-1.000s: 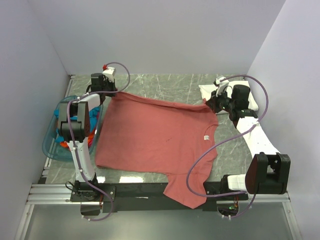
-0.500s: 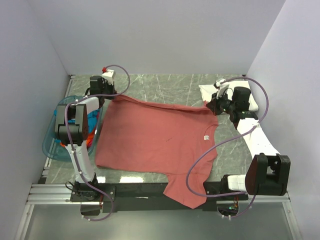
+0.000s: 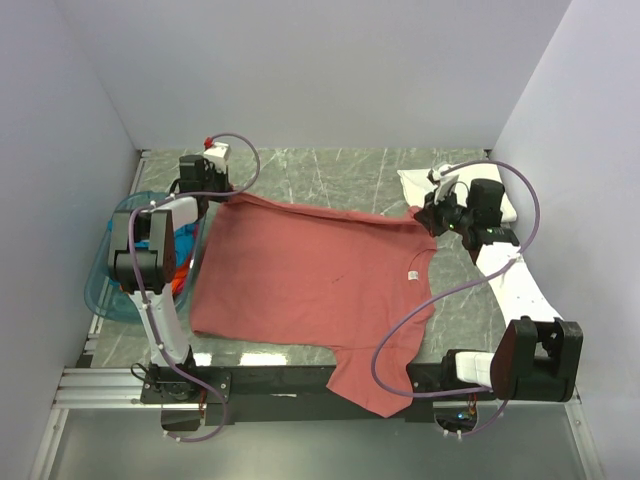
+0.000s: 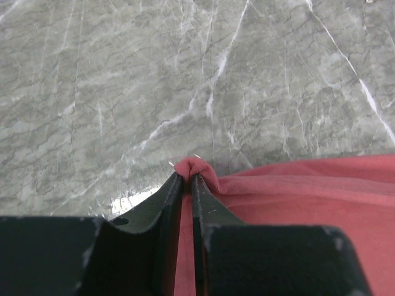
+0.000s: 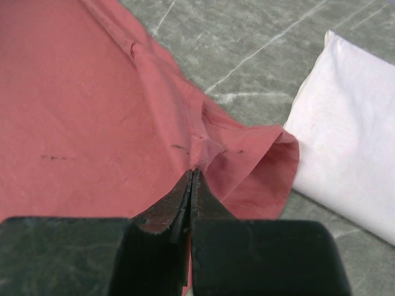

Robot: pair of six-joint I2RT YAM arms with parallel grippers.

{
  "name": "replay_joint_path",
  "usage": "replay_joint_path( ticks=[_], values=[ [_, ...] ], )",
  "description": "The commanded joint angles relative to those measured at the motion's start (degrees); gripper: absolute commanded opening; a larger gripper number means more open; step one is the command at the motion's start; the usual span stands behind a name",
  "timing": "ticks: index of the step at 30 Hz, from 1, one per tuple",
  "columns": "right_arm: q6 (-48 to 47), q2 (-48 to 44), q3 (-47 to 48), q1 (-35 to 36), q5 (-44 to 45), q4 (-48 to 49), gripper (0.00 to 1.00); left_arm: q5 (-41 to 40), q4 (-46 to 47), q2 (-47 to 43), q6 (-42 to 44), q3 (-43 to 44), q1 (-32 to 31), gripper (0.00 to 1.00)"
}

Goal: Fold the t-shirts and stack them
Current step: Fold the tshirt

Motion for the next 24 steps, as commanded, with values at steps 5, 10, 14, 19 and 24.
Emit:
replay_joint_path(
  ticks=[5, 10, 14, 19, 24],
  values=[
    [-2.5, -2.0, -1.1, -1.1, -0.9, -1.1, 0.0, -1.6, 2.2, -5.0, 1.2, -1.8, -0.2, 0.17],
    [-3.1, -2.2, -2.0, -1.3, -0.8, -1.2, 0.0, -1.5, 3.1, -6.5, 1.4, -3.8, -0.2, 0.17],
    [-3.4, -2.6, -2.6, -1.4, -1.4, -1.3, 0.0, -1.5, 3.0, -6.9, 1.9, -4.5, -0.2, 0.18],
    [-4.8, -4.4, -4.1, -1.5, -2.6, -1.8, 0.0, -1.8, 3.4, -7.2, 1.8, -5.2, -0.2, 0.18],
    [-6.7, -6.3, -5.5, -1.5, -3.7, -2.7, 0.0, -2.0, 3.6, -7.4, 1.5, -5.4, -0.2, 0.19]
  ],
)
